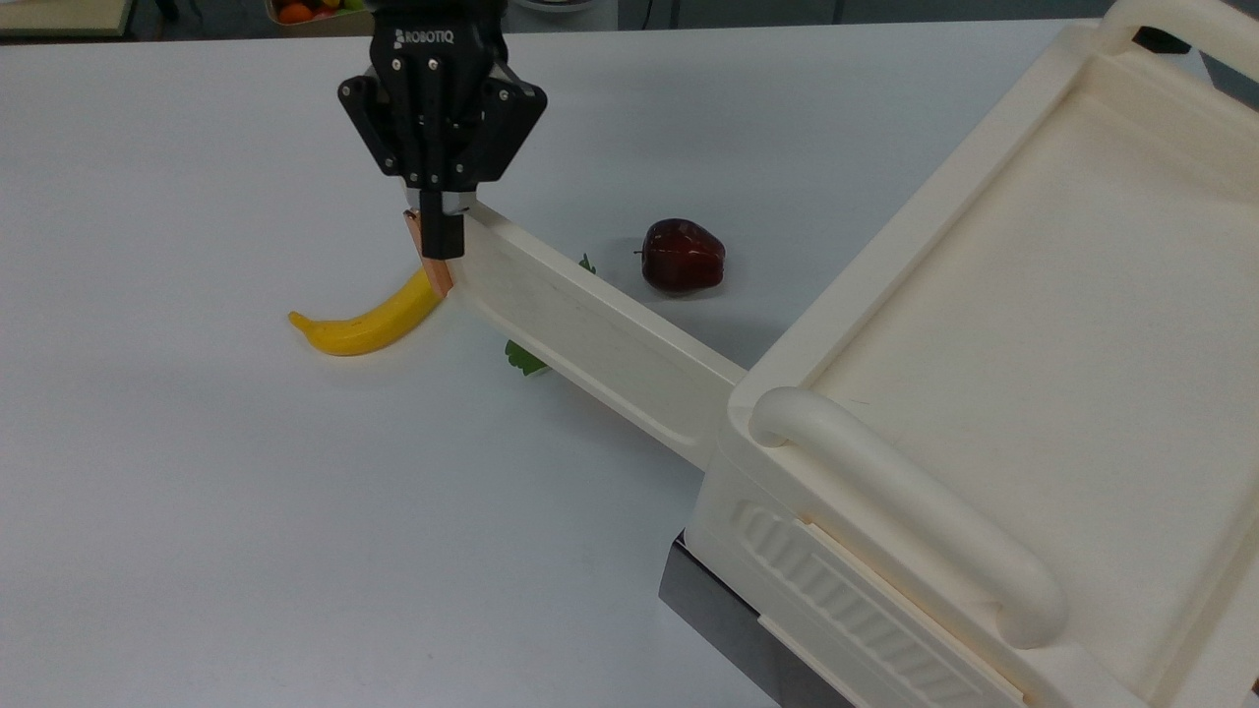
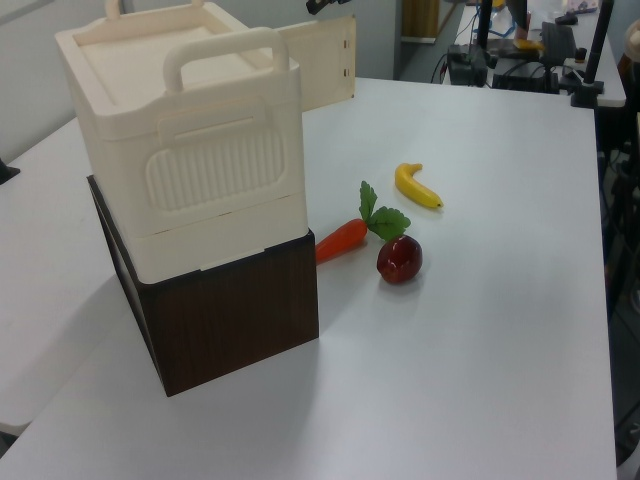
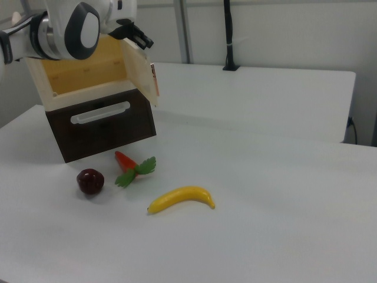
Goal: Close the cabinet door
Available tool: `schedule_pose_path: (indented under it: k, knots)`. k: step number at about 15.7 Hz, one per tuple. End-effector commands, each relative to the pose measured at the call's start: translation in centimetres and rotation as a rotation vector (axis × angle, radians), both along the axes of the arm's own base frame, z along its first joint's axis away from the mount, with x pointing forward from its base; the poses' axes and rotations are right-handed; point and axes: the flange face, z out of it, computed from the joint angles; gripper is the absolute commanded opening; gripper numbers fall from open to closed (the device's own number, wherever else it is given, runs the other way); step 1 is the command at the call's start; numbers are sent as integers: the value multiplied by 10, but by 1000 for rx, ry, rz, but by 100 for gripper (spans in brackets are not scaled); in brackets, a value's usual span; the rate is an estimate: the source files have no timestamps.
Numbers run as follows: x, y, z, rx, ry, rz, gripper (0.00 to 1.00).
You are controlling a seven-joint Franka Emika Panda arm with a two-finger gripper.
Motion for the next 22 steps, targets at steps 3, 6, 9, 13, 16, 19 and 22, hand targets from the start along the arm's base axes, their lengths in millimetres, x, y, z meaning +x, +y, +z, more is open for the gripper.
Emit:
schedule_pose_path:
  k: [3, 6, 9, 13, 16, 19, 22]
  knots:
    - [-13, 22, 4, 25, 95, 16, 0]
    - [-22, 33, 13, 49, 134, 29, 0]
    - [-33, 43, 22, 83, 166, 47, 0]
    - [-43, 69, 23, 93, 212, 86, 0]
    - [-55, 100, 20, 102, 281, 125, 0]
    - [-73, 146, 29, 168, 295, 122, 0]
    - [-81, 173, 30, 204, 296, 117, 0]
